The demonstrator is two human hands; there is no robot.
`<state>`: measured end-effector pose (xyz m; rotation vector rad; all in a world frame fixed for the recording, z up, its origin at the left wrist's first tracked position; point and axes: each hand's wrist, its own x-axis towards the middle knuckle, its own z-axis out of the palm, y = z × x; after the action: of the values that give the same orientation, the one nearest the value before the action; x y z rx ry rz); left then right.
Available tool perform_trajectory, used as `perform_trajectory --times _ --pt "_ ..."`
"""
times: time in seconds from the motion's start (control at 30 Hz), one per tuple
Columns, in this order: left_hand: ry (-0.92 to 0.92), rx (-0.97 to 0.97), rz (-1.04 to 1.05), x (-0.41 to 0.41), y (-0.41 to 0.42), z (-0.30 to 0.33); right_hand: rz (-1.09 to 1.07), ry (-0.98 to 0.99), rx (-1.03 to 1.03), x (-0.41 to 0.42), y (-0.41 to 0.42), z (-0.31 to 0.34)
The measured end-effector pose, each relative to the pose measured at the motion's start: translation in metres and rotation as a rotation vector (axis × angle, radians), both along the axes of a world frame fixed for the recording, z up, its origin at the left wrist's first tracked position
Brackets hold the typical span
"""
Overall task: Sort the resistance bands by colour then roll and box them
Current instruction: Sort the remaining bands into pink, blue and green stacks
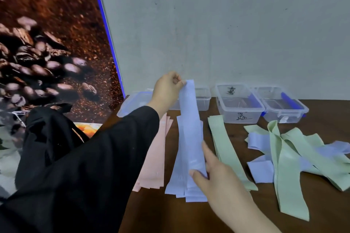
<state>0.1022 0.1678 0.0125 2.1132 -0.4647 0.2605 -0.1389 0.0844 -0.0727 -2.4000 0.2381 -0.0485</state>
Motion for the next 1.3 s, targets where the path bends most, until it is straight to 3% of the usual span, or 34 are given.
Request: perform_trajectory --times 0.1,0.2,0.33,0.5,0.77,0.9,1.1,1.3 --pt "0.153 0.172 -0.044 -0.006 0.0 -0.038 0.064 -0.005 -0.291 0.004 0.003 -0.017" --pt "0.133 0.285 -0.094 -0.03 -0.001 -0.074 0.036 -0.037 -0.364 0.006 0.005 -0.037" --pt "0.029 0.352 -0.197 -0.07 -0.002 -0.118 -0.028 -0.367 -0.427 0.006 0.002 -0.077" --pt "-0.061 0.485 -0.181 -0.083 0.001 -0.148 -0.019 -0.518 -0.365 0.004 0.002 -0.094" --pt "-0.104 0.287 -0.279 -0.094 0.007 -0.134 -0.019 -0.718 -0.082 -0.017 -0.021 -0.049" --pt "-0.106 0.292 -0.344 -0.115 -0.006 -0.105 -0.205 -0.693 -0.111 -0.019 -0.085 -0.035" --pt "-0.108 0.151 -0.38 -0.129 -0.044 -0.086 -0.543 -0.532 -0.159 -0.014 -0.18 -0.042" --pt "-0.058 0.217 -0.45 -0.126 -0.04 -0.113 -0.55 -0.286 -0.31 -0.002 -0.19 -0.071"
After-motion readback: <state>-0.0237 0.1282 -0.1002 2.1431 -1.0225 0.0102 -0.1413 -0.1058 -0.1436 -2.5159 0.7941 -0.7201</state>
